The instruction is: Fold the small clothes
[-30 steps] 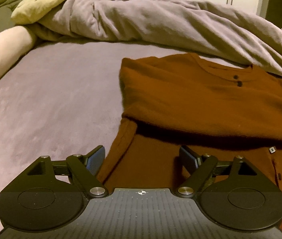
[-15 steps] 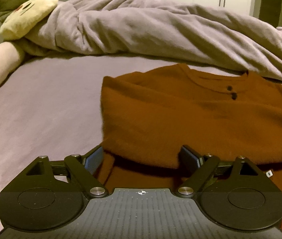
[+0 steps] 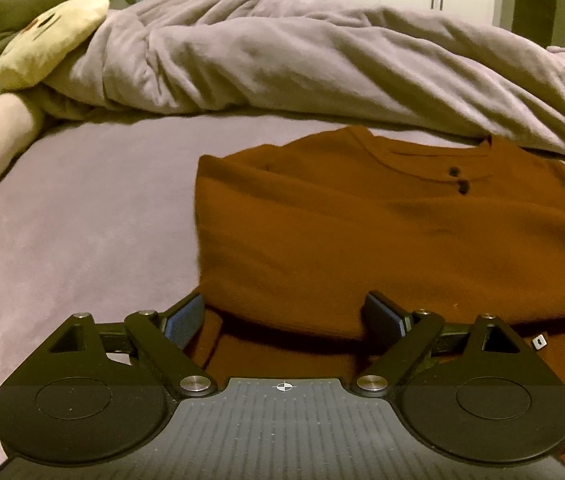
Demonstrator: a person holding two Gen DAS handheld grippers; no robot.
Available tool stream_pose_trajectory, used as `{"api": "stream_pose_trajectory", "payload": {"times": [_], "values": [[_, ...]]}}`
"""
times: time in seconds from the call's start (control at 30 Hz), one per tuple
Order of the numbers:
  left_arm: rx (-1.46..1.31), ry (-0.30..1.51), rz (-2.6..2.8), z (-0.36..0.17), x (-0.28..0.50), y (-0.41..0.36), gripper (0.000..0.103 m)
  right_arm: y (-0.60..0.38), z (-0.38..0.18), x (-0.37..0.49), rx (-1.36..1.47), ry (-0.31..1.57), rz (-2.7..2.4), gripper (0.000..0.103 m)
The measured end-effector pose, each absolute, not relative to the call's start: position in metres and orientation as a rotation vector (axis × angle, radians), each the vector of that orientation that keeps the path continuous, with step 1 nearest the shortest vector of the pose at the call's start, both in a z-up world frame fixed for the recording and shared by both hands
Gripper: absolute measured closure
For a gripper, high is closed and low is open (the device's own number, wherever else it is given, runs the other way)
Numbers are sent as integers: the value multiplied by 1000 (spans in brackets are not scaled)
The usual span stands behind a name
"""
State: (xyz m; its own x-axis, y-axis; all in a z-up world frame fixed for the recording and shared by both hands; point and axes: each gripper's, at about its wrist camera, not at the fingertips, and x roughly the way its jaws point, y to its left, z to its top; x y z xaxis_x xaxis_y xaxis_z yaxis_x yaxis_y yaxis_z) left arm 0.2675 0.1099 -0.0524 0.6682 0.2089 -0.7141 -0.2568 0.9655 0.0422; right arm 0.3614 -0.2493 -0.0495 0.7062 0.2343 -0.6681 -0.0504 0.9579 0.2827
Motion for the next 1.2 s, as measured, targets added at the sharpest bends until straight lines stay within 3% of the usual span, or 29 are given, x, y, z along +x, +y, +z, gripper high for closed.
{"api": "stream_pose_trajectory", "payload": {"times": [0.03,0.1,0.13,0.23,0.3,0.53,0.7,0.77,0.9,1.2], "values": [[-68,796,265,-52,267,110,11,-247,-51,363,236,779,169,63],[-67,790,263,-50,265,109,11,-241,-50,363,174,762,173,88],[-61,787,264,-50,264,108,11,-239,-48,362,139,749,176,91],[-41,778,265,-48,263,106,11,-234,-38,359,65,708,162,94],[-39,776,266,-48,263,106,11,-227,-32,355,-8,664,141,100],[-33,760,268,-44,258,106,10,-210,-18,353,-116,568,112,100],[-86,838,279,-51,255,119,8,-212,-39,370,-172,737,47,100],[-148,846,262,-49,246,128,8,-228,-32,358,-49,739,99,97],[-190,875,244,-48,210,135,7,-252,-15,309,45,720,181,56],[-245,984,236,-59,103,149,6,-310,-31,175,125,888,175,49]]}}
